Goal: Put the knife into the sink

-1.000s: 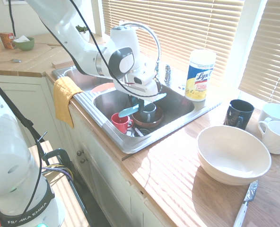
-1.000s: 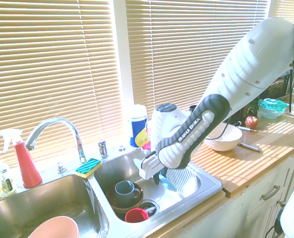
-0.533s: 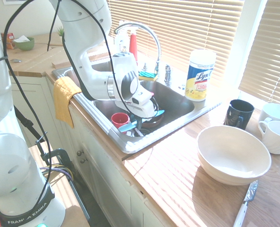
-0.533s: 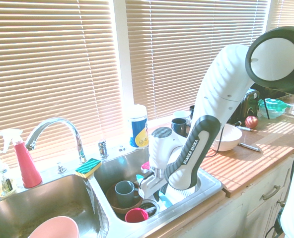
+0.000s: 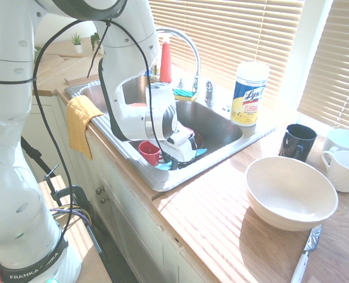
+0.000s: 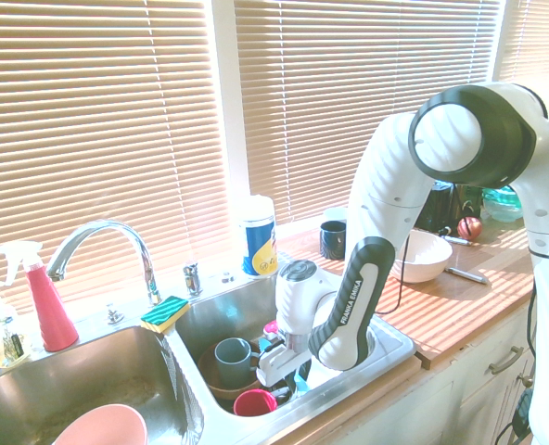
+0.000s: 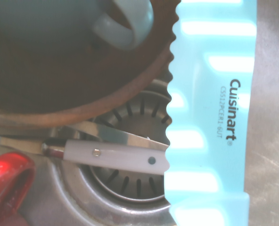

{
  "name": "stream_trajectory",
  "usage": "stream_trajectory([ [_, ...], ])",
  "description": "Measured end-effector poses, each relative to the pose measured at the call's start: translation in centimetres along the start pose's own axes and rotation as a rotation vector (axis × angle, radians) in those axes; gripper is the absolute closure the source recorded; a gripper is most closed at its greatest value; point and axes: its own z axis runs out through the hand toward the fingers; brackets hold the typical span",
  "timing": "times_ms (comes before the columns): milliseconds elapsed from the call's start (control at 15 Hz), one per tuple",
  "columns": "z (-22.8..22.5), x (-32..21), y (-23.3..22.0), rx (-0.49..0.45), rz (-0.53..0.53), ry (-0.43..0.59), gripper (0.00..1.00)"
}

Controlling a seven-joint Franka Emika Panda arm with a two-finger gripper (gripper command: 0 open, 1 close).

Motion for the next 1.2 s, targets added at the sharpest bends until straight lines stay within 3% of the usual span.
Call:
stream_trajectory([
  [67,0.5,0.0,0.0,-0.006,0.01,-0.003,0.0],
  [933,1.9,-0.9,0.0,-0.026,0.056,-0.023,0.0],
  [1200,-1.3,-1.1,-1.2,0.017,0.05,0.005,0.0],
])
